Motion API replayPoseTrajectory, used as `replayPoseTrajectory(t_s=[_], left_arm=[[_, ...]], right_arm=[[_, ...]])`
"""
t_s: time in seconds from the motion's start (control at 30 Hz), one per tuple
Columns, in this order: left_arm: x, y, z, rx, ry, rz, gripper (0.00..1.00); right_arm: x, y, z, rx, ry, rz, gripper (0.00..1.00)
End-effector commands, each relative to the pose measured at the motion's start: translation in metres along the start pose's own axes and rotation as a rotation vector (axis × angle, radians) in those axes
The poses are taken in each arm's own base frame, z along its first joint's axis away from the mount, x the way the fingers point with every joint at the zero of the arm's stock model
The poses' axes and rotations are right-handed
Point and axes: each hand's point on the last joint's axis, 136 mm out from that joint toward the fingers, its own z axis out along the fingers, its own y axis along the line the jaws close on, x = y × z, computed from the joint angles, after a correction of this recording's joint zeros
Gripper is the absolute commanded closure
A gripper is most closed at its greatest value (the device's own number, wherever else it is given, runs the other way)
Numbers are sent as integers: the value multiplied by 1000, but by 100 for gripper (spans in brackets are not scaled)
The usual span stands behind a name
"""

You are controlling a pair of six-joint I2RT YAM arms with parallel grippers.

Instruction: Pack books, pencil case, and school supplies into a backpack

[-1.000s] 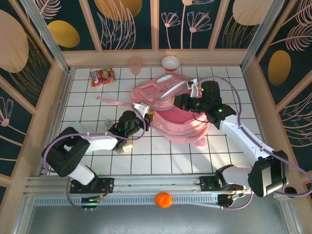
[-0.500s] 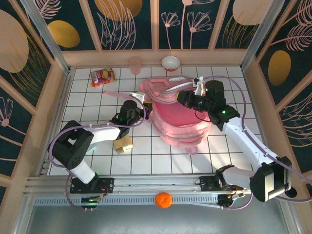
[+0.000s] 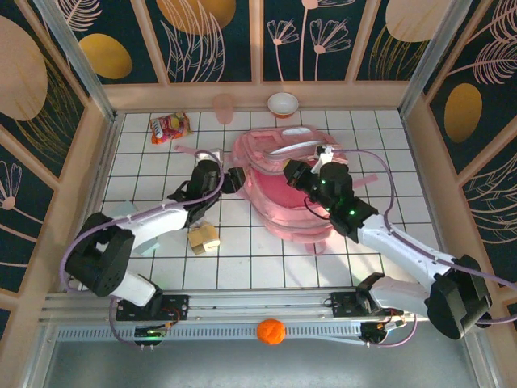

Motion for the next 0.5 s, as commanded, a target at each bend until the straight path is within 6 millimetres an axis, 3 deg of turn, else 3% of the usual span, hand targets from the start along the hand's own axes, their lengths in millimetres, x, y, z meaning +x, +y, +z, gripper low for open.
replayPoseTrajectory(t_s=[0.0,0.13,0.17,0.27,0.3,0.47], left_arm=[[-2,15,-17,-37,-4,-130,34],[-7,29,-35,-98,-16,-194,26],[-8,32,-40,-117,-18,-212,19],[-11,41,-54,-135,-29,-265,18],[-11,46,-59,-143,-33,-289,12],[-15,65,-82,-174,-85,-370,5]], right_arm=[[-41,17,3,-47,-215,15,100],[-29,9,20,-21,-169,19,100],[-25,9,22,-14,-154,16,97],[-8,8,28,19,-95,-6,82],[-2,7,29,33,-72,-13,78],[42,-5,29,117,115,-30,57]])
